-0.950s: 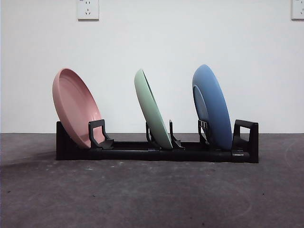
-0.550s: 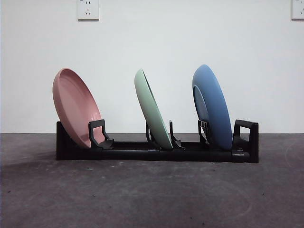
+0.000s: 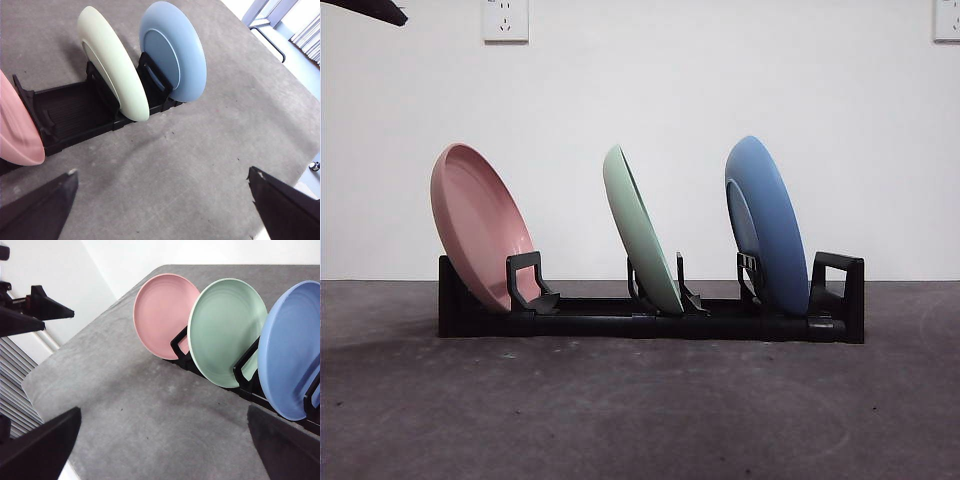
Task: Place the plate
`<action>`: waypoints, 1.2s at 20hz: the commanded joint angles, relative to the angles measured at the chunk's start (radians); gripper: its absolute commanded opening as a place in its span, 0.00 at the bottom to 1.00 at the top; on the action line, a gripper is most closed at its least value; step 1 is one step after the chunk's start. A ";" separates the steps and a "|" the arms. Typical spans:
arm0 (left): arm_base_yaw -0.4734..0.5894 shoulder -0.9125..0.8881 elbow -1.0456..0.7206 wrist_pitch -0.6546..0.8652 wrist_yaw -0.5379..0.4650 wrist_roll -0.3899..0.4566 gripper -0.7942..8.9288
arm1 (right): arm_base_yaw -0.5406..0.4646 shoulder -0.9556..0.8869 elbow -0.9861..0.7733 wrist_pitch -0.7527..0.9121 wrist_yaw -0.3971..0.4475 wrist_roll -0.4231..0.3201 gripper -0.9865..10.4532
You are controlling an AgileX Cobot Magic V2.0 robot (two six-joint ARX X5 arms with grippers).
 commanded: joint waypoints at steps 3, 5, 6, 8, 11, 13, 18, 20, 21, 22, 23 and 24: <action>-0.005 -0.009 0.023 -0.024 0.004 0.013 0.66 | 0.017 0.066 0.019 0.116 0.003 0.091 0.57; -0.005 -0.023 0.023 -0.041 0.004 0.013 0.66 | 0.027 0.147 0.048 0.125 0.001 0.113 0.57; -0.005 -0.030 0.023 -0.051 0.005 0.013 0.66 | 0.033 0.193 0.068 0.123 -0.006 0.116 0.57; -0.005 -0.049 0.023 -0.069 0.005 0.013 0.66 | 0.048 0.301 0.123 0.114 -0.009 0.112 0.57; -0.005 -0.083 0.023 -0.100 0.005 0.013 0.66 | 0.066 0.465 0.224 0.108 -0.003 0.113 0.57; -0.005 -0.105 0.023 -0.122 0.004 0.013 0.66 | 0.067 0.571 0.296 0.101 0.002 0.123 0.57; -0.005 -0.155 0.023 -0.178 0.004 0.012 0.66 | 0.066 0.793 0.452 0.105 0.031 0.136 0.57; -0.005 -0.174 0.023 -0.200 0.004 0.010 0.66 | 0.067 0.870 0.497 0.112 0.042 0.136 0.57; -0.005 -0.184 0.023 -0.210 0.005 0.009 0.66 | 0.067 0.903 0.512 0.122 0.057 0.135 0.57; -0.005 -0.193 0.023 -0.216 0.005 0.008 0.66 | 0.066 0.930 0.514 0.147 0.056 0.137 0.56; -0.005 -0.203 0.023 -0.220 0.004 0.005 0.66 | 0.066 0.951 0.514 0.164 0.056 0.138 0.55; -0.005 -0.211 0.023 -0.224 0.004 0.002 0.66 | 0.066 0.970 0.514 0.173 0.055 0.138 0.52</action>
